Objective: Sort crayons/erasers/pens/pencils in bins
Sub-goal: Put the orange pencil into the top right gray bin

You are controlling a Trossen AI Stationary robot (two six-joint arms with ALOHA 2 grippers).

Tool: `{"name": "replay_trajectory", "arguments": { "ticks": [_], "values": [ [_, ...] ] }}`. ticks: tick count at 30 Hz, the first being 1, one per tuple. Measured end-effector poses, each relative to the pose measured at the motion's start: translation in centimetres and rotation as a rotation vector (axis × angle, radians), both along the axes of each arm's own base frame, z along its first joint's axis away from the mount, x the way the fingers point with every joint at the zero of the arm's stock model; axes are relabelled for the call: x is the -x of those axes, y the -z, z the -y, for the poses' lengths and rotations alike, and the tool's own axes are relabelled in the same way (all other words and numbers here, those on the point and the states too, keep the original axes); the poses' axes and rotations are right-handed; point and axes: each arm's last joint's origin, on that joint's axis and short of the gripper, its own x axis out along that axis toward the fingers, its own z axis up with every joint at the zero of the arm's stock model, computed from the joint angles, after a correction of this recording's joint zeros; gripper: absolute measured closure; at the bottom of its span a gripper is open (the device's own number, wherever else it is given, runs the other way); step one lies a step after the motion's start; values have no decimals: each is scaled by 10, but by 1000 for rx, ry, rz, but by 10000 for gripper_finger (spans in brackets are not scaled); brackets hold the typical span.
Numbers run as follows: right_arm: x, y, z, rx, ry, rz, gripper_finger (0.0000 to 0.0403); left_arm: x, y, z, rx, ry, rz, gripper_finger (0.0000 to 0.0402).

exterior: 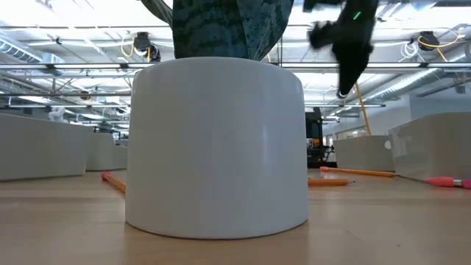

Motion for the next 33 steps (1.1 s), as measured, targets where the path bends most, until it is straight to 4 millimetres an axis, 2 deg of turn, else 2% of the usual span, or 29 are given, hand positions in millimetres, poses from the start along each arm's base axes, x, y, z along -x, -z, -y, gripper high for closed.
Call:
{"name": "replay_trajectory", "arguments": {
  "ticks": [4,8,11,15,22,29,33],
  "values": [
    [-14,37,37,-82,320,23,219,-3,11,0,-76,-12,-115,215],
    [-14,72,54,-124,541,-39,233,-4,26,2,-52,73,-270,215],
    [-12,92,55,-177,599,-97,235,-3,39,4,2,121,-409,215],
    [-10,109,55,-184,633,-127,236,-1,53,9,39,156,-546,215],
    [-6,133,54,-227,718,-120,236,3,67,12,-9,161,-694,215],
    [-1,148,48,-278,811,-74,240,6,72,11,-59,112,-757,215],
    [0,153,44,-256,849,-65,271,6,72,10,-93,93,-759,215]
  ]
}}
